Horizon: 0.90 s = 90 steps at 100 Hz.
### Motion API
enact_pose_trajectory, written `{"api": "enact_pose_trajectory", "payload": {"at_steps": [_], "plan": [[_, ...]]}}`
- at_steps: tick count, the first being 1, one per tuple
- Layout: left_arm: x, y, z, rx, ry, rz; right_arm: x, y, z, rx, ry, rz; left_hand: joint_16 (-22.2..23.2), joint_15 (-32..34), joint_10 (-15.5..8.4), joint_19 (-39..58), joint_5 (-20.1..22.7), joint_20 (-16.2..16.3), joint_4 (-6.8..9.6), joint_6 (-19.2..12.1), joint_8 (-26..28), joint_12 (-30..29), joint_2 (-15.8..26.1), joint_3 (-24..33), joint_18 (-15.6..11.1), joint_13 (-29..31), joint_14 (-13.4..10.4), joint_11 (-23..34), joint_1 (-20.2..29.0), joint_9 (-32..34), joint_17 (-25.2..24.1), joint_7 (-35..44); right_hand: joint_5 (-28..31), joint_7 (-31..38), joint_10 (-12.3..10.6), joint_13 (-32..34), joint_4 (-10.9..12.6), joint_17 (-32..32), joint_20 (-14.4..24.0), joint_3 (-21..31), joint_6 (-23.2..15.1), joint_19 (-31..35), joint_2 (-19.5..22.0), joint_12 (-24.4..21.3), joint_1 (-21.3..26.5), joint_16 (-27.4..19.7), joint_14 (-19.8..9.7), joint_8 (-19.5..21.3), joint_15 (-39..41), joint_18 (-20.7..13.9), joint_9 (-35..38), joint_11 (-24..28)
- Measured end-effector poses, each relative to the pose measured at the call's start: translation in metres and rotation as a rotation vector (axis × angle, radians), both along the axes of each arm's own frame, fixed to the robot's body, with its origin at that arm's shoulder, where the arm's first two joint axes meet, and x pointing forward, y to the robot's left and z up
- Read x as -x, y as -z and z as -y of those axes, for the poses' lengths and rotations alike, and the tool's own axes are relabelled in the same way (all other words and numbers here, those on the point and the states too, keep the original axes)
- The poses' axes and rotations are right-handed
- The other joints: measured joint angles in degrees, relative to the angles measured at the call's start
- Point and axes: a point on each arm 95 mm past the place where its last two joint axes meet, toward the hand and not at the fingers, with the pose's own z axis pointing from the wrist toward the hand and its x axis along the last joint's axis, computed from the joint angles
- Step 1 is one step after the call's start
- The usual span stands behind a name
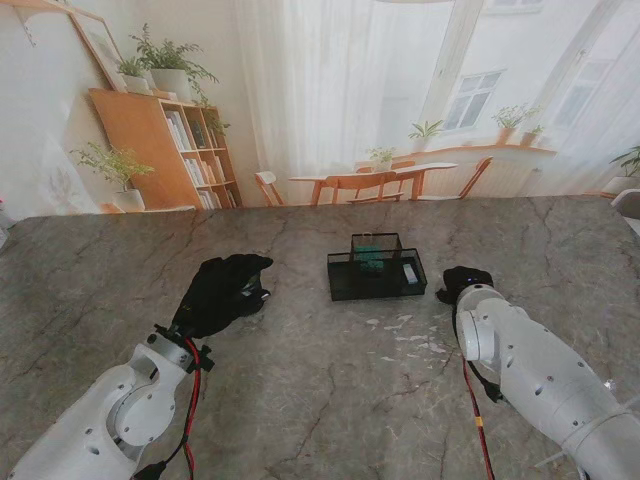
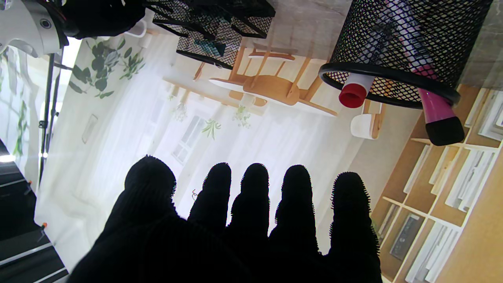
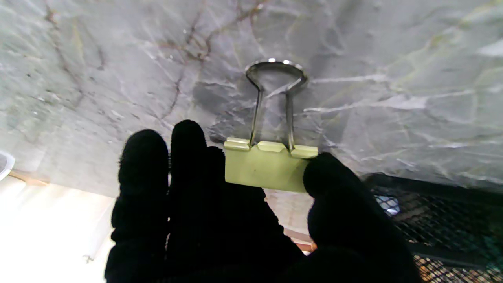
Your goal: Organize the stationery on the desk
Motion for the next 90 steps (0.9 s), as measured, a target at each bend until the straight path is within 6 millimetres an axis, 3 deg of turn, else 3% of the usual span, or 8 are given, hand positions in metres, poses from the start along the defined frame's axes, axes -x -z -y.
{"api": "enact_pose_trajectory", "payload": {"at_steps": [4, 8, 10, 12, 22, 34, 37, 90], "plan": [[0.0, 0.0, 0.0, 0.0, 0.0, 0.0, 0.0, 0.0, 0.0, -0.002, 0.0, 0.003, 0.0, 0.0, 0.0, 0.0, 0.0, 0.0, -2.26, 0.0, 0.0, 0.0, 0.0, 0.09, 0.0, 0.0, 0.0, 0.0, 0.0, 0.0, 0.0, 0.0, -0.68, 4.26, 0.07, 1.21, -0.01, 1.54, 0.0, 1.09, -0.53, 0.41, -1.14, -0.03, -0.04, 0.0, -0.54, -2.66, 0.29, -0.19, 0.85, 0.01], [0.0, 0.0, 0.0, -0.001, 0.0, -0.001, -0.001, 0.0, 0.0, -0.005, 0.0, 0.006, 0.0, 0.0, 0.0, 0.0, 0.01, 0.0, -0.07, 0.0, 0.0, 0.0, 0.0, -0.03, 0.0, 0.0, 0.0, 0.0, 0.0, 0.0, 0.0, 0.0, -1.36, 7.95, 0.22, 2.44, -0.05, 2.97, -0.81, 2.34, -1.29, 0.62, -2.26, -0.07, -0.22, 0.0, -0.73, -5.2, 0.64, -0.51, 1.44, 0.01], [0.0, 0.0, 0.0, -0.001, 0.0, -0.001, -0.001, 0.0, 0.0, -0.006, -0.001, 0.006, 0.0, 0.0, 0.0, 0.0, 0.01, 0.0, -2.2, 0.0, 0.0, 0.0, 0.0, 0.08, 0.0, 0.0, 0.0, 0.0, 0.0, 0.0, 0.0, 0.0, -1.38, 9.24, 0.32, 2.84, -0.07, 3.84, -1.06, 3.46, -1.4, 0.67, -2.88, -0.12, -0.56, 0.0, -0.91, -6.85, 0.71, -0.59, 1.75, 0.01], [0.0, 0.0, 0.0, -0.001, 0.0, -0.001, -0.001, 0.0, -0.001, -0.007, -0.002, 0.007, 0.0, 0.0, 0.0, 0.0, 0.01, 0.0, -0.58, 0.0, 0.0, 0.0, 0.0, 0.03, 0.0, 0.0, 0.0, 0.0, 0.0, 0.0, 0.0, 0.0, -1.44, 10.61, 0.63, 3.32, -0.08, 4.64, -1.59, 4.67, -1.58, 0.7, -3.54, -0.15, -0.78, 0.0, -1.13, -7.9, 0.76, -0.67, 2.08, 0.01], [0.0, 0.0, 0.0, -0.001, 0.0, -0.002, -0.002, -0.001, -0.002, -0.01, -0.01, 0.009, 0.0, 0.0, 0.0, 0.0, 0.02, 0.0, -1.41, 0.0, 0.0, 0.0, 0.0, 0.09, 0.0, 0.0, 0.0, 0.0, 0.0, 0.0, 0.0, 0.0, -2.11, 16.31, 1.61, 6.09, -0.79, 8.67, -4.32, 11.2, -2.89, 0.71, -6.98, -0.16, -2.45, -0.02, -1.83, -12.02, 0.93, -1.67, 3.28, 0.01], [0.0, 0.0, 0.0, -0.001, 0.0, -0.002, -0.001, -0.001, -0.001, -0.018, -0.016, 0.015, 0.0, 0.0, 0.0, 0.0, 0.02, 0.0, -0.02, 0.0, 0.0, 0.0, 0.0, 0.01, 0.0, 0.0, 0.0, 0.0, 0.0, 0.0, 0.0, 0.0, -1.99, 20.67, 2.83, 9.63, -2.08, 12.85, -6.66, 15.47, -5.21, 0.71, -9.78, -0.16, -3.28, -0.81, -3.35, -12.73, 0.98, -3.11, 5.46, -0.03], [0.0, 0.0, 0.0, -0.001, -0.001, -0.001, -0.001, -0.001, -0.001, -0.021, -0.016, 0.016, 0.0, 0.0, 0.0, 0.0, 0.02, 0.0, -2.21, 0.0, 0.0, 0.0, 0.0, 0.07, 0.0, 0.0, 0.0, 0.0, 0.0, 0.0, 0.0, 0.0, -1.91, 21.47, 3.16, 10.27, -2.11, 13.66, -7.33, 15.89, -5.68, 0.71, -10.13, -0.16, -3.29, -1.02, -3.53, -12.74, 0.98, -3.26, 5.87, -0.04], [0.0, 0.0, 0.0, 0.001, -0.001, 0.001, 0.023, -0.007, 0.006, -0.121, 0.013, 0.089, 0.0, 0.0, -0.01, 0.0, 0.6, 0.0, -1.38, 0.0, 0.06, 0.0, 0.0, 0.09, 0.0, 0.01, 0.0, 0.0, 0.0, 0.0, 0.0, 0.09, 1.75, 27.18, 3.19, 16.71, -5.05, 21.11, -12.72, 19.18, -10.73, 0.65, -17.15, -0.16, -3.68, -2.75, -6.31, -15.43, 0.79, -5.77, 11.48, -0.04]]}}
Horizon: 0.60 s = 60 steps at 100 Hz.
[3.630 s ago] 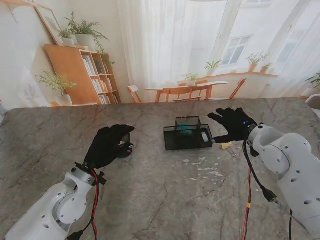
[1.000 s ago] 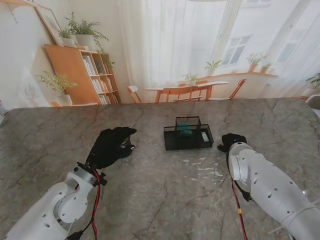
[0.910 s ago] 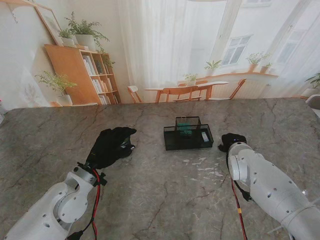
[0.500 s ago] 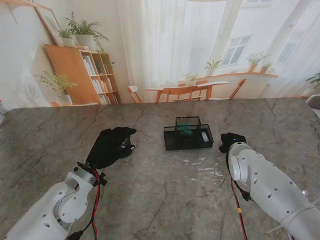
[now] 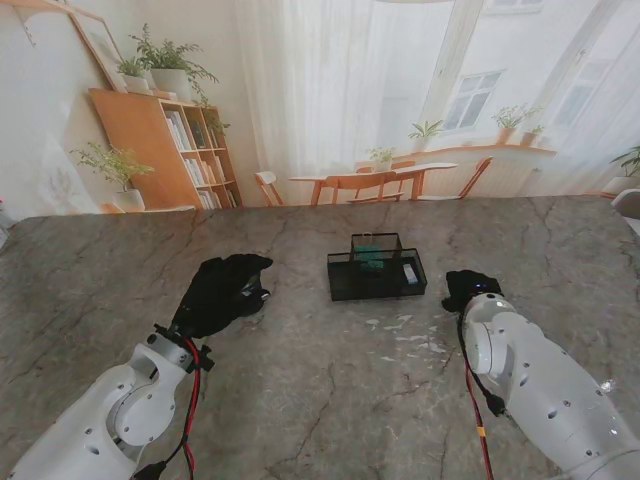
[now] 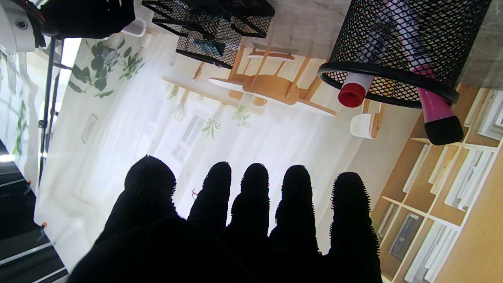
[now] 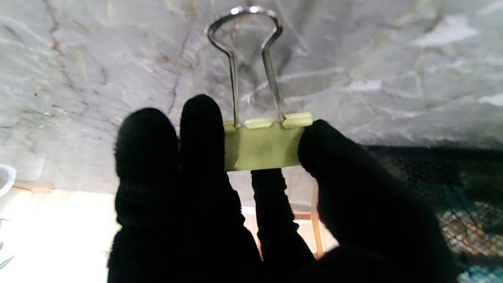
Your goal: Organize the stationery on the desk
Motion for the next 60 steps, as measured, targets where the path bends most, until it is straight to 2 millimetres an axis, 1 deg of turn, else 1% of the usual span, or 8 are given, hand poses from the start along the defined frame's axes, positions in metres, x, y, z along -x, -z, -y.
{"api": "enact_pose_trajectory", "payload": {"at_steps": [12, 33, 37, 41, 45, 46, 49, 60], "plan": [[0.0, 0.0, 0.0, 0.001, 0.0, 0.002, 0.002, -0.009, -0.001, -0.025, 0.01, 0.036, 0.0, 0.0, 0.0, 0.0, 0.0, 0.0, 1.37, 0.0, 0.0, 0.0, 0.0, -0.1, 0.0, 0.0, 0.0, 0.0, 0.0, 0.0, 0.0, 0.0, 0.97, 0.06, 0.0, 0.53, 0.0, 0.35, -0.63, 0.07, -0.1, 0.0, -0.58, 0.04, 0.0, -0.01, -0.1, -0.02, 0.0, 0.0, 0.57, 0.0], [0.0, 0.0, 0.0, 0.003, -0.002, 0.005, 0.001, -0.026, -0.003, -0.091, 0.034, 0.1, 0.0, 0.0, 0.0, 0.0, 0.0, 0.0, -0.2, 0.0, 0.0, 0.0, 0.0, -0.02, 0.0, 0.0, 0.0, 0.0, 0.0, 0.0, 0.0, 0.0, 1.32, 0.07, 0.0, 0.85, -0.01, 0.8, -1.32, 0.07, -0.1, 0.0, -0.65, 0.09, 0.0, -0.01, -0.12, -0.05, 0.04, -0.02, 0.91, 0.01], [0.0, 0.0, 0.0, 0.003, -0.002, 0.005, 0.0, -0.028, -0.004, -0.101, 0.036, 0.11, 0.0, 0.0, 0.0, 0.0, 0.0, 0.0, 1.28, 0.0, 0.0, 0.0, 0.0, -0.07, 0.0, 0.0, 0.0, 0.0, 0.0, 0.0, 0.0, 0.0, 1.35, 0.07, -0.01, 0.89, -0.01, 0.84, -1.32, 0.07, -0.1, 0.0, -0.66, 0.1, 0.0, -0.01, -0.12, -0.06, 0.06, -0.02, 0.98, 0.01], [0.0, 0.0, 0.0, 0.003, -0.002, 0.005, -0.001, -0.031, -0.005, -0.112, 0.036, 0.119, 0.0, 0.0, 0.0, 0.0, 0.0, 0.0, -0.9, 0.0, 0.0, 0.0, 0.0, 0.0, 0.0, 0.0, 0.0, 0.0, 0.0, 0.0, 0.0, 0.0, 1.36, 0.07, 0.0, 0.9, -0.01, 0.85, -1.33, 0.07, -0.1, 0.0, -0.67, 0.1, 0.0, -0.01, -0.12, -0.06, 0.07, -0.02, 1.0, 0.01], [0.0, 0.0, 0.0, 0.003, -0.002, 0.005, -0.003, -0.034, -0.007, -0.126, 0.037, 0.127, 0.0, 0.0, 0.0, 0.0, 0.0, 0.0, 1.31, 0.0, 0.0, 0.0, 0.0, -0.11, 0.0, 0.0, 0.0, 0.0, 0.0, 0.0, 0.0, 0.0, 1.37, 0.07, 0.0, 0.92, -0.01, 0.87, -1.36, 0.07, -0.1, 0.0, -0.67, 0.11, 0.0, -0.01, -0.12, -0.06, 0.08, -0.02, 1.01, 0.01], [0.0, 0.0, 0.0, 0.003, -0.002, 0.005, -0.003, -0.035, -0.007, -0.131, 0.037, 0.129, 0.0, 0.0, 0.0, 0.0, 0.0, 0.0, -0.66, 0.0, 0.0, 0.0, 0.0, 0.01, 0.0, 0.0, 0.0, 0.0, 0.0, 0.0, 0.0, 0.0, 1.38, 0.07, 0.0, 0.92, -0.01, 0.86, -1.37, 0.07, -0.1, 0.0, -0.67, 0.12, 0.0, -0.01, -0.12, -0.06, 0.08, -0.02, 1.01, 0.01], [0.0, 0.0, 0.0, 0.003, -0.002, 0.005, -0.005, -0.037, -0.008, -0.145, 0.038, 0.135, 0.0, 0.0, 0.0, 0.0, 0.0, 0.0, 0.84, 0.0, 0.0, 0.0, 0.0, -0.04, 0.0, 0.01, 0.0, 0.0, 0.0, 0.0, 0.0, 0.0, 1.47, 0.07, 0.0, 0.94, -0.01, 0.88, -1.41, 0.07, -0.1, 0.0, -0.67, 0.12, 0.0, -0.01, -0.12, -0.06, 0.08, -0.02, 1.02, 0.01], [0.0, -0.001, 0.0, 0.005, -0.002, 0.007, -0.015, -0.049, -0.016, -0.192, 0.031, 0.158, 0.0, 0.0, 0.0, 0.0, 0.0, 0.0, -0.3, 0.0, 0.0, 0.0, 0.0, -0.01, 0.0, 0.01, 0.0, 0.0, 0.0, 0.0, 0.0, 0.0, 1.76, 0.07, 0.0, 1.03, -0.02, 1.08, -2.0, 0.07, -0.1, 0.04, -0.68, 0.15, 0.0, -0.01, -0.12, -0.09, 0.13, -0.02, 1.08, 0.02]]}}
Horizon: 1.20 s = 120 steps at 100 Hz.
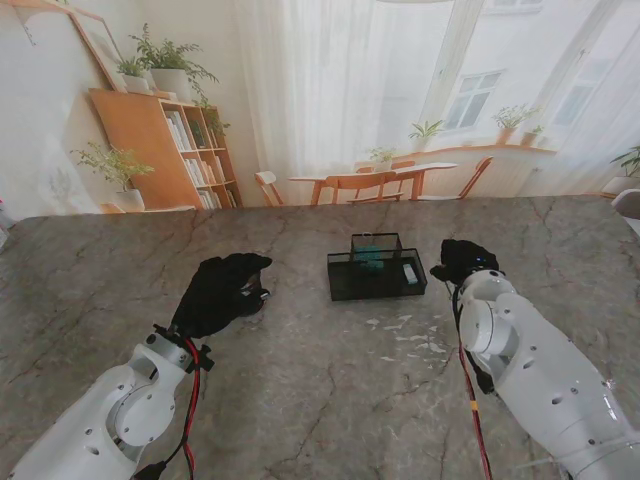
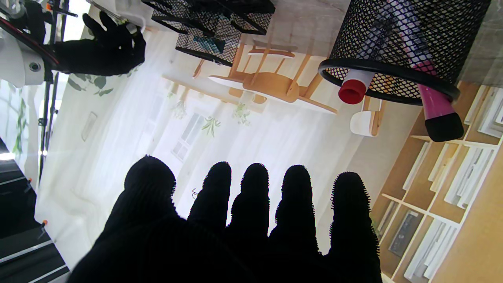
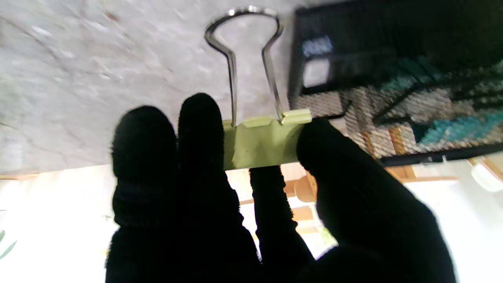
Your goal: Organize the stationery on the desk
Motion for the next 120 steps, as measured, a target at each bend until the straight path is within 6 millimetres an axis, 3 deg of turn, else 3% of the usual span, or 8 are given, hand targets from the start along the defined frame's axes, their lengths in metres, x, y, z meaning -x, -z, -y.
{"api": "enact_pose_trajectory", "payload": {"at_steps": [22, 26, 49, 52, 55, 59, 61, 120], "plan": [[0.002, 0.0, -0.004, 0.01, -0.013, 0.016, -0.03, -0.021, -0.021, -0.05, -0.044, 0.038, 0.0, 0.0, 0.0, 0.0, 0.0, 0.0, -0.57, 0.0, 0.0, 0.0, 0.0, 0.01, 0.0, 0.0, 0.0, 0.0, 0.0, 0.0, 0.0, 0.0, 0.06, 0.0, 0.0, 0.3, -0.03, 0.4, -0.06, 0.0, 0.0, 0.02, -0.01, 0.02, 0.0, 0.0, -0.04, 0.0, 0.03, -0.02, 0.33, 0.0], [0.002, 0.0, -0.004, 0.01, -0.015, 0.016, -0.036, -0.023, -0.025, -0.059, -0.052, 0.039, 0.0, 0.0, 0.0, 0.0, 0.0, 0.0, 1.59, 0.0, 0.0, 0.0, 0.0, -0.1, 0.0, 0.0, 0.0, 0.0, 0.0, 0.0, 0.0, 0.0, 0.06, 0.0, 0.0, 0.3, -0.04, 0.4, -0.28, 0.0, 0.0, 0.02, 0.0, 0.02, 0.0, 0.0, -0.06, 0.0, 0.03, -0.05, 0.33, 0.0], [0.004, 0.0, -0.006, 0.011, -0.021, 0.019, -0.066, -0.032, -0.048, -0.105, -0.078, 0.064, 0.0, 0.01, 0.0, 0.0, 0.0, 0.0, -0.66, 0.0, 0.0, 0.0, 0.0, 0.0, 0.0, 0.35, 0.0, 0.0, 0.0, 0.0, 0.0, 0.0, 0.06, 0.0, 0.0, 0.3, -0.05, 0.41, -0.78, 0.0, 0.0, 0.04, -0.01, 0.02, 0.0, 0.0, -0.41, 0.0, 0.03, -0.59, 0.34, 0.01], [0.004, 0.0, -0.007, 0.011, -0.023, 0.021, -0.07, -0.033, -0.051, -0.111, -0.08, 0.061, 0.0, 0.01, 0.0, 0.0, 0.0, 0.0, 1.4, 0.0, 0.0, 0.0, 0.0, -0.08, 0.0, 0.35, 0.0, 0.0, 0.0, 0.0, 0.0, 0.0, 0.06, 0.0, 0.0, 0.3, -0.05, 0.41, -1.32, 0.0, 0.0, 0.04, -0.01, 0.02, 0.0, 0.0, -0.44, 0.0, 0.03, -0.62, 0.34, 0.01], [0.004, 0.0, -0.007, 0.011, -0.024, 0.022, -0.073, -0.033, -0.054, -0.118, -0.081, 0.056, 0.0, 0.01, 0.0, 0.0, 0.0, 0.0, -0.54, 0.0, 0.0, 0.0, 0.0, 0.03, 0.0, 0.35, 0.0, 0.0, 0.0, 0.0, 0.0, 0.0, 0.06, 0.0, 0.0, 0.3, -0.05, 0.41, -1.34, 0.0, 0.0, 0.05, -0.01, 0.02, 0.0, 0.0, -0.45, 0.0, 0.03, -0.63, 0.33, 0.01], [0.005, 0.0, -0.008, 0.011, -0.027, 0.024, -0.078, -0.034, -0.058, -0.128, -0.081, 0.051, 0.0, 0.01, 0.0, 0.0, 0.0, 0.0, 1.64, 0.0, 0.0, 0.0, 0.0, -0.1, 0.0, 0.35, 0.0, 0.0, 0.0, 0.0, 0.0, 0.0, 0.06, 0.0, 0.0, 0.3, -0.05, 0.41, -1.36, 0.0, 0.0, 0.05, 0.0, 0.03, 0.0, 0.0, -0.46, 0.0, 0.03, -0.64, 0.34, 0.01], [0.005, 0.0, -0.009, 0.011, -0.027, 0.025, -0.08, -0.034, -0.06, -0.132, -0.082, 0.049, 0.0, 0.01, 0.0, 0.0, 0.0, 0.0, -0.39, 0.0, 0.0, 0.0, 0.0, -0.01, 0.0, 0.35, 0.0, 0.0, 0.0, 0.0, 0.0, 0.0, 0.06, 0.0, 0.0, 0.3, -0.05, 0.41, -1.36, 0.0, 0.0, 0.05, -0.01, 0.03, 0.0, 0.0, -0.46, 0.0, 0.03, -0.65, 0.34, 0.01], [0.007, -0.001, -0.013, 0.016, -0.039, 0.032, -0.094, -0.025, -0.095, -0.144, -0.12, -0.016, 0.0, 0.02, 0.0, 0.0, 0.0, 0.0, 0.88, 0.0, 0.0, 0.0, 0.0, -0.03, 0.0, 0.38, 0.0, 0.0, 0.01, 0.0, 0.0, 0.0, -0.47, 0.11, 0.0, 0.27, -0.08, 0.41, -1.42, -0.11, -0.46, 0.05, 0.02, 1.51, 0.02, -0.01, -0.56, -0.01, 0.03, -0.77, 0.34, 0.81]]}}
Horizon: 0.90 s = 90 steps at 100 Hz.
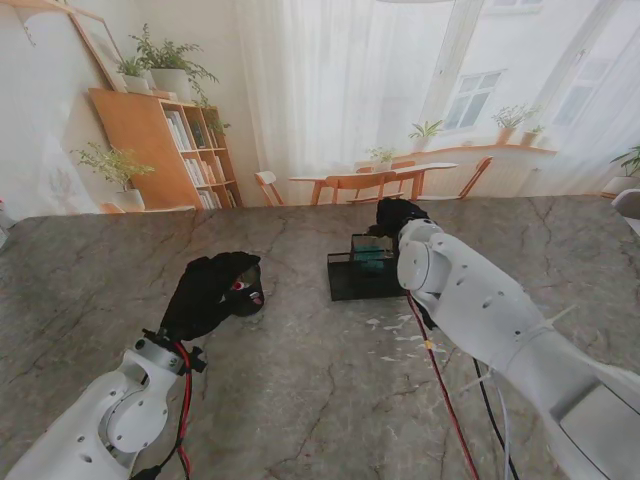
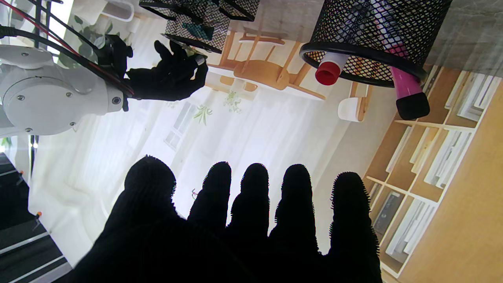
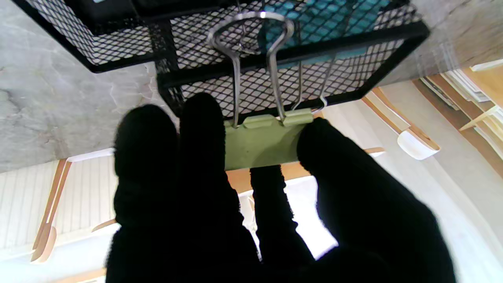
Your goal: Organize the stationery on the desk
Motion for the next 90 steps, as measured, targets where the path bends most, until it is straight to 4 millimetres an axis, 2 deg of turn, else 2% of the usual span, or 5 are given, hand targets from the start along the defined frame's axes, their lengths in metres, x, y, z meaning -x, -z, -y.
{"api": "enact_pose_trajectory", "payload": {"at_steps": [43, 46, 50, 52, 90], "plan": [[-0.0003, -0.0002, 0.0005, 0.0, 0.002, -0.002, 0.0004, 0.0005, 0.0022, 0.021, -0.026, -0.021, 0.0, 0.0, 0.0, 0.0, 0.0, 0.0, -1.33, 0.0, 0.0, 0.0, 0.0, 0.03, 0.0, 0.0, -0.01, 0.0, 0.0, 0.02, 0.0, 0.0, -1.97, -3.06, -0.98, -1.31, -0.01, -0.78, -0.02, -1.39, -0.62, 1.76, 0.93, 0.8, -0.02, 1.15, -0.04, -0.03, 1.87, -0.02, -2.73, 2.12], [-0.0003, -0.0002, 0.0005, 0.0, 0.002, -0.002, 0.0006, 0.0005, 0.0027, 0.023, -0.029, -0.02, 0.0, 0.0, 0.0, 0.0, 0.0, 0.0, 0.71, 0.0, 0.0, 0.0, 0.0, -0.06, 0.0, 0.01, -0.01, 0.0, 0.0, 0.02, 0.0, 0.0, -1.97, -3.77, -1.09, -1.31, -0.01, -0.78, -0.02, -1.39, -0.62, 2.05, 0.93, 0.82, -0.03, 1.24, -0.04, -0.03, 2.2, -0.02, -2.73, 2.12], [-0.0003, -0.0004, 0.0004, 0.0, 0.001, -0.001, 0.0009, 0.0003, 0.0035, 0.023, -0.033, -0.019, 0.0, 0.0, 0.0, 0.0, 0.0, 0.0, -1.5, 0.0, 0.0, 0.0, 0.01, 0.04, 0.0, 0.01, -0.01, 0.0, 0.0, 0.03, 0.0, 0.0, -1.97, -4.51, -1.35, -1.31, -0.01, -0.78, -0.02, -1.39, -0.62, 2.42, 0.72, 0.82, -0.15, 1.28, -0.04, 0.17, 2.5, -0.02, -2.74, 2.12], [-0.0003, -0.0005, 0.0004, 0.0, 0.001, -0.001, 0.0011, 0.0003, 0.0039, 0.024, -0.035, -0.019, 0.0, 0.0, 0.0, 0.0, 0.0, 0.0, 0.39, 0.0, 0.0, 0.0, 0.01, -0.02, 0.0, 0.01, -0.01, 0.0, 0.0, 0.03, 0.0, 0.0, -1.96, -4.73, -1.64, -1.31, 0.06, -0.78, -0.02, -1.31, -0.62, 2.59, 0.71, 0.82, -0.51, 1.3, -0.04, 0.36, 2.7, -0.01, -2.74, 2.12], [0.0004, -0.0015, 0.0001, 0.003, -0.001, 0.005, 0.0065, -0.0005, 0.0083, 0.055, -0.066, -0.042, 0.0, 0.0, 0.0, 0.0, 0.0, 0.0, 0.01, 0.0, 0.0, 0.0, 0.01, -0.01, 0.0, 0.01, -0.01, 0.0, 0.0, 0.04, 0.0, 0.0, 0.38, -22.89, -5.06, -1.8, 1.59, -0.68, 0.79, -0.95, -0.72, 4.61, 1.64, 0.86, -3.11, 1.65, -1.49, 8.64, 4.54, 0.35, -5.54, 2.58]]}}
